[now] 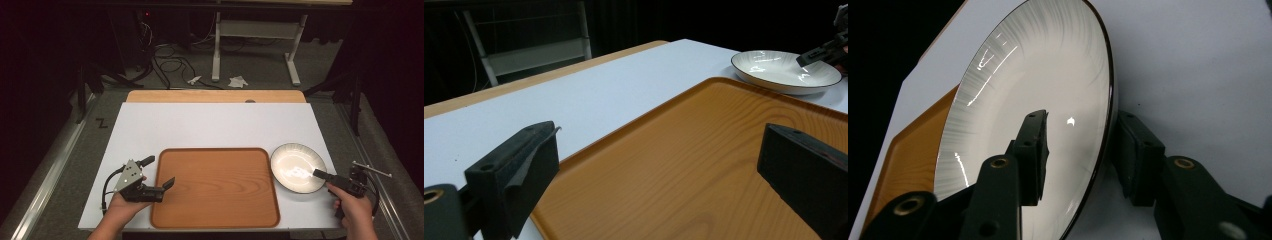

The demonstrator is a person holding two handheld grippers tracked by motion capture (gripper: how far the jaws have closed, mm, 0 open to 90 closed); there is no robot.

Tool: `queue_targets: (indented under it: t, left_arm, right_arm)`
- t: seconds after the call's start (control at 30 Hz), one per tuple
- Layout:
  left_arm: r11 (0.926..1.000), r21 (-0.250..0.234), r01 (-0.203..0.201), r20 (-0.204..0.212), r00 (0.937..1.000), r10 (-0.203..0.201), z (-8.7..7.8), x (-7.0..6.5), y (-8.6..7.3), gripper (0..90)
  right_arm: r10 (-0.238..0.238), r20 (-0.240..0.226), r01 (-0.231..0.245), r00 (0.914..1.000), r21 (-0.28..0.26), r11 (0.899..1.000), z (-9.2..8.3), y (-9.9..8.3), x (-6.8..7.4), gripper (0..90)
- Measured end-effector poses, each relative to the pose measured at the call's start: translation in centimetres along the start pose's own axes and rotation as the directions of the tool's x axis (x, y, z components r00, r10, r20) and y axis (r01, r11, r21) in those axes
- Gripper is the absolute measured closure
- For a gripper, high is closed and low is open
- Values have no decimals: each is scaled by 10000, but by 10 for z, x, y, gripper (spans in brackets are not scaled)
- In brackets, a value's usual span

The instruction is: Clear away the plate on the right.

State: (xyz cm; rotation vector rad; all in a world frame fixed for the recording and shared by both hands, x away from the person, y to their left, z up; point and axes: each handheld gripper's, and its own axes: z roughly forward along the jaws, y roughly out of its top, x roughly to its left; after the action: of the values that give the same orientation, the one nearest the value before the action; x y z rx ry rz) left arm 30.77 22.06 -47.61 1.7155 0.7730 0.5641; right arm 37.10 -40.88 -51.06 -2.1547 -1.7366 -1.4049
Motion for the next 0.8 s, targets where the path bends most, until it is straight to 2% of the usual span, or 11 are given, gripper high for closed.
queue_targets:
  t: [0.1,0.43,0.63,0.73,0.8]
  left_arm:
    - [10000,2,-8,11,10000,8,0,0,0,41]
    - [9999,50,-107,119,9999,106,1,-2,0,44]
    - [10000,-3,-94,100,9999,94,1,-2,0,46]
    - [9999,-9,-111,116,9999,111,1,-2,0,46]
    - [9999,-42,-125,121,9998,125,0,-2,0,47]
  right_arm:
    - [191,-187,-191,9996,10,9998,0,0,-3,614]
    - [652,-233,-643,9976,365,9973,-1,3,-7,695]
    - [438,-172,-428,9989,532,9977,-1,3,-6,703]
    - [578,-283,-566,9979,428,9975,0,3,-8,712]
    - [742,-309,-729,9968,433,9964,-1,3,-10,749]
